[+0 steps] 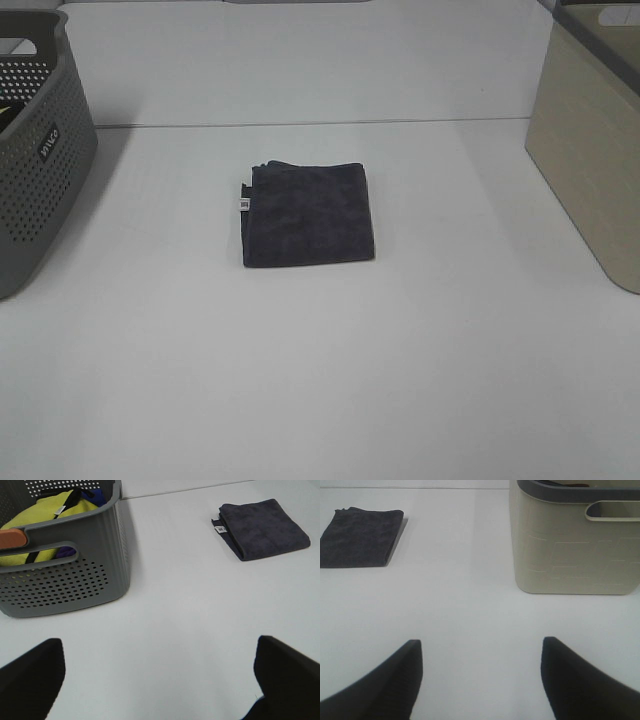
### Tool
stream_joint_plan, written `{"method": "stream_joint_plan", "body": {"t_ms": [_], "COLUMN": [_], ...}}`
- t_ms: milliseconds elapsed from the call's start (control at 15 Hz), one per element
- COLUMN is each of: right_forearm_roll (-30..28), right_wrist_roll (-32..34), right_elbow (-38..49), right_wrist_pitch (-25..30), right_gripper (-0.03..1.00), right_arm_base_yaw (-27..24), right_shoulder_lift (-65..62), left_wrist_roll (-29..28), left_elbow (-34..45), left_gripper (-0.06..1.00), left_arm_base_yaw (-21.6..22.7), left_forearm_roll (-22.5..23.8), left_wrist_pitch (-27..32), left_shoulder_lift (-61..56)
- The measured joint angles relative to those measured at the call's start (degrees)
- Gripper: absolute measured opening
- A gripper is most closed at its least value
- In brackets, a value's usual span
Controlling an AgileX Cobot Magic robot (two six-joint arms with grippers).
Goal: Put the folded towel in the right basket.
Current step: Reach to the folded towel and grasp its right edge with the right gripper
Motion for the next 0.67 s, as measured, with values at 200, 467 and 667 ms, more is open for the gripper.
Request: {"method": "stream_joint_plan", "body": {"t_ms": [200,467,667], "right_forearm_roll": [0.00,0.00,0.00], "right_wrist_roll": [0.00,0.00,0.00], "right_elbow": [0.00,0.00,0.00], "right_wrist_pitch": [0.00,0.00,0.00], "right_gripper": [0.65,0.65,0.65], "right_arm_base_yaw": [0.00,0.00,0.00], "right_shoulder_lift": [0.00,0.00,0.00], "left_wrist_roll": [0.00,0.00,0.00], "left_elbow": [0.00,0.00,0.00], "left_gripper": [0.98,0.98,0.98], "left_arm_base_yaw": [0.00,0.00,0.00], "left_forearm_roll": [0.00,0.00,0.00], "left_wrist_pitch": [0.00,0.00,0.00], "left_shoulder_lift": [0.00,0.00,0.00]}}
